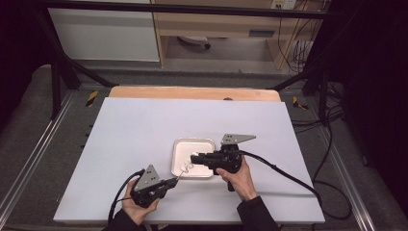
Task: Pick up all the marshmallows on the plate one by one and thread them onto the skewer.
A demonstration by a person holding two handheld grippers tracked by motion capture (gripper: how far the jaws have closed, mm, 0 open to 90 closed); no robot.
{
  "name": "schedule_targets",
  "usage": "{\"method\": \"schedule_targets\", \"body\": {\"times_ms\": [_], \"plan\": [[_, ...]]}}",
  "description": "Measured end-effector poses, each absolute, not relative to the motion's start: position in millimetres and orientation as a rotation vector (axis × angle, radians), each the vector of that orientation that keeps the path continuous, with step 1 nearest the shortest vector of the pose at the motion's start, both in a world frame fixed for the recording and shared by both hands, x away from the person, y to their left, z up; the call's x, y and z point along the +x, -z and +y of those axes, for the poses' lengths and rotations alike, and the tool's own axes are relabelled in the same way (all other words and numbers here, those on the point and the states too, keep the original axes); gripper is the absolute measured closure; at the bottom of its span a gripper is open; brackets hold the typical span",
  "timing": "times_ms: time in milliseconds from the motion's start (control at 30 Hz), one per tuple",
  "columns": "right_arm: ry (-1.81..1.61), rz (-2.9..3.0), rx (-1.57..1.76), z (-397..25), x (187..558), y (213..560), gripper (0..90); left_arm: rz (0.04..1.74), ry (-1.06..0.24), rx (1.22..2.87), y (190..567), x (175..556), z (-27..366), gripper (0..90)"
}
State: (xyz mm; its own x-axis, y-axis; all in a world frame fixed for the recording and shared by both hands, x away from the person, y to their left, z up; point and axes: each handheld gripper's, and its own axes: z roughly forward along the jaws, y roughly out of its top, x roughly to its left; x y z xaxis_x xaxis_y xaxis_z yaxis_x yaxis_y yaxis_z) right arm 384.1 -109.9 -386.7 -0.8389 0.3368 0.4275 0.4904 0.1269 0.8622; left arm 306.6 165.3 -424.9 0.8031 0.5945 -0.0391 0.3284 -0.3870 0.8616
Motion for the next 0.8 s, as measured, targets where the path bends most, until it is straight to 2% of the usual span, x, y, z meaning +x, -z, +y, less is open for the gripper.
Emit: {"method": "schedule_targets", "body": {"times_ms": [567, 633, 800], "plan": [[1.777, -2.263, -0.837, -108, 384, 393, 82.7, 0.678, -0.324, 1.992, 423, 306, 166, 89.4], [1.74, -2.255, -0.811, -103, 383, 398, 82.6, 0.669, -0.389, 2.015, 418, 304, 161, 89.5], [1.765, -2.257, -0.831, -102, 384, 399, 79.5, 0.684, -0.338, 1.993, 419, 307, 164, 89.4]]}}
